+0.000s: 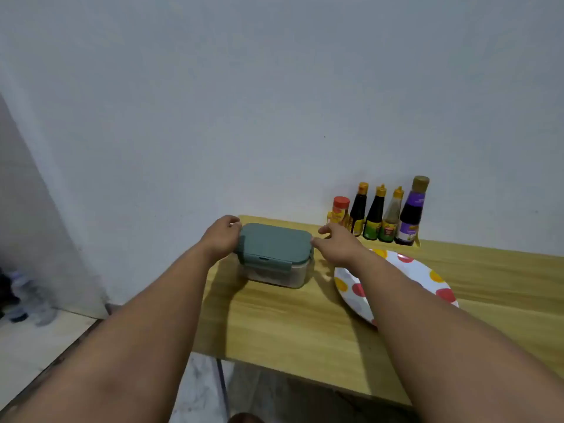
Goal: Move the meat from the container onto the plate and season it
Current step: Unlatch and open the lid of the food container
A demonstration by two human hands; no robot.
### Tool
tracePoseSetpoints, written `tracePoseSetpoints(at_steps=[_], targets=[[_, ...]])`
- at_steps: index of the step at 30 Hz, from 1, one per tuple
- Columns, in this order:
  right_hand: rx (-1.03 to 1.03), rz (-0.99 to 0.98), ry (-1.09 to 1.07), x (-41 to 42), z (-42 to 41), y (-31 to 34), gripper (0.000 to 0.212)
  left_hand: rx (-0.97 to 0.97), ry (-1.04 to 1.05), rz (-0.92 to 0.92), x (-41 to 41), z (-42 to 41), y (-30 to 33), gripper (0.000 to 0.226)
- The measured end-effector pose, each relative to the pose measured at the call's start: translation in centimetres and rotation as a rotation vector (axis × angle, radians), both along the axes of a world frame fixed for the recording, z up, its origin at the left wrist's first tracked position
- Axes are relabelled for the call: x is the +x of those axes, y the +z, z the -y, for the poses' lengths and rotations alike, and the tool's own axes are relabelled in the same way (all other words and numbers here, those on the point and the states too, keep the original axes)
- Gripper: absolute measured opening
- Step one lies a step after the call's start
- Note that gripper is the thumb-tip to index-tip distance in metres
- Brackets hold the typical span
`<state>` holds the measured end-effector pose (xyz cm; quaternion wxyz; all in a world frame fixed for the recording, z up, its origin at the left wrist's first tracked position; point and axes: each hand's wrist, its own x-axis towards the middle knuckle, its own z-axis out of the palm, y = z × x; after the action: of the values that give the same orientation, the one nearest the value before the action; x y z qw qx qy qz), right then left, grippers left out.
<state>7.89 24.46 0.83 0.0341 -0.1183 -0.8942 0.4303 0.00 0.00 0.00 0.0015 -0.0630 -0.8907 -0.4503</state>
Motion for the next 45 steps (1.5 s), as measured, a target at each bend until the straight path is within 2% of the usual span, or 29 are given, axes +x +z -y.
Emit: tracePoseSetpoints(at_steps=[6,12,15,19,25,33,36,39,45], targets=[[-0.080,0.084,-0.036,-0.2,1.2,-1.8,0.043,0.047,0.016,0.066,0.0,0.1,-1.2,0.031],[-0.187,0.083,-0.092,-0.1,1.9,-2.6,0.032,0.274,0.054,0.186,-0.4,0.7,-2.3,0.028],[-0.339,0.082,-0.140,-0.2,2.1,-2.9,0.031,0.396,0.085,0.286,-0.7,1.1,-2.3,0.026],[-0.570,0.190,-0.141,0.3,2.0,-2.3,0.017,0.462,0.109,0.435,-0.8,1.8,-1.8,0.006],[-0.751,0.353,-0.154,0.3,1.6,-2.2,0.014,0.503,0.129,0.530,-0.6,2.1,-1.9,0.015],[-0.852,0.433,-0.156,0.0,0.8,-2.2,0.020,0.546,0.120,0.761,-1.5,3.0,-1.1,0.016],[-0.886,0.445,-0.142,0.2,0.7,-2.1,0.016,0.601,0.127,0.806,-1.1,2.7,-0.6,0.011],[-0.903,0.440,-0.143,0.2,0.7,-2.0,0.021,0.605,0.118,0.820,-0.9,2.5,-0.5,0.011],[-0.778,0.350,-0.179,0.0,1.3,-1.0,0.010,0.593,0.109,0.830,-0.4,2.3,-0.1,0.012]])
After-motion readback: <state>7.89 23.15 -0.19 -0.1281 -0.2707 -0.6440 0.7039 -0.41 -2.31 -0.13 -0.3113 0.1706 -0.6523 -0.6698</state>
